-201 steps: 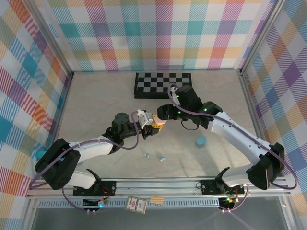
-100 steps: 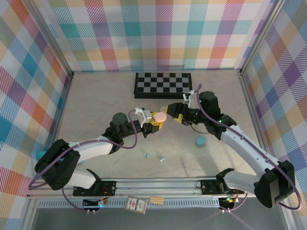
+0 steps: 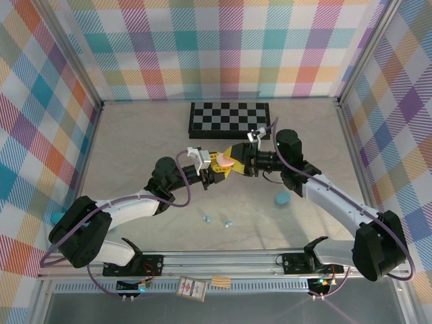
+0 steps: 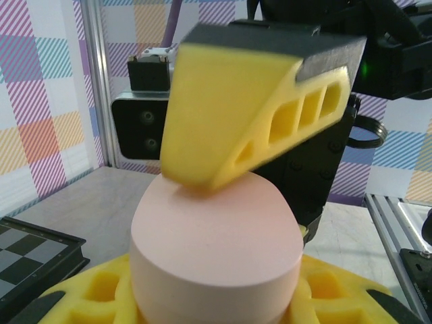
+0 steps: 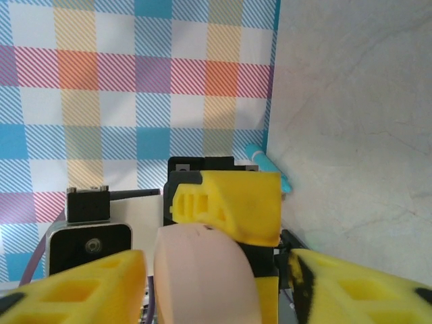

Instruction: Insert wireless bluetooth earbuds into charging case

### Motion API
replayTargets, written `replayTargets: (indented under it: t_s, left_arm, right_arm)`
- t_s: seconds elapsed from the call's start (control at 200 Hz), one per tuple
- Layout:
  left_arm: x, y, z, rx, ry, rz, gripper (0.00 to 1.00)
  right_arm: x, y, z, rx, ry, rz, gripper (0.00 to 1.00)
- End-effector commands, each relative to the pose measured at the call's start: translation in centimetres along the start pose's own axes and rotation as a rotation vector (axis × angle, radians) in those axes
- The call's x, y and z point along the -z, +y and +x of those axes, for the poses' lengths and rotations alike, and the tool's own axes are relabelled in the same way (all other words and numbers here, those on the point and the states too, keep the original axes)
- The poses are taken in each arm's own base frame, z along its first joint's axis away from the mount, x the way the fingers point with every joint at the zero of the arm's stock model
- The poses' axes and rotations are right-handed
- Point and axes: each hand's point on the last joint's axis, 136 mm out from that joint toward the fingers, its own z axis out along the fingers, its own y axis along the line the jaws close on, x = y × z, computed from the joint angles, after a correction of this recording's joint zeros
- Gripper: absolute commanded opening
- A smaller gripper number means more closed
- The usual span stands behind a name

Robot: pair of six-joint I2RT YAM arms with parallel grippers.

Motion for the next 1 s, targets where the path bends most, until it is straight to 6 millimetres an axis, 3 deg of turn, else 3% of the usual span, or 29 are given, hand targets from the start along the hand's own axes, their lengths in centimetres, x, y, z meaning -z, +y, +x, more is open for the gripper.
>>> replayTargets:
  t_s: [0.0,0.2,0.295,0.425,0.56,0.815,0.995]
  left_arm:
    - [-0.2,-0.6,-2.0,-0.034,-0.061,0.033,0.29]
    - [0.1,-0.5,-1.5,-0.038,-0.039,0.020,0.30]
    - [0.3,-0.3,-1.1,-0.043,-0.022,0.002,0.38]
    - [0.5,-0.1,-0.1,-0.041,0.025,-0.022,0.68]
    - [1.2,0.1,1.3,-0.028,0.073,-0.051,1.00]
    - [2.9,0.1,5.7,0.006,0.257,-0.121,1.00]
    - [3.3,-0.4,8.4,-0.004,0.397,-0.136,1.00]
  right_arm:
    - [-0.1,1.1,0.1,0.015,0.006,-0.050,0.50]
    - [-0.2,0.1,-0.3,0.005,-0.016,-0.019,0.33]
    - [-0.1,-0.2,-0.5,0.011,-0.034,-0.002,0.28]
    - [0.3,-1.0,-1.2,0.041,-0.068,0.038,0.28]
    - [1.3,-4.4,-3.0,0.070,-0.140,0.146,0.28]
    - [2.8,-12.3,-7.8,0.081,-0.250,0.394,0.27]
    - [2.6,-16.6,-11.4,0.096,-0.283,0.555,0.27]
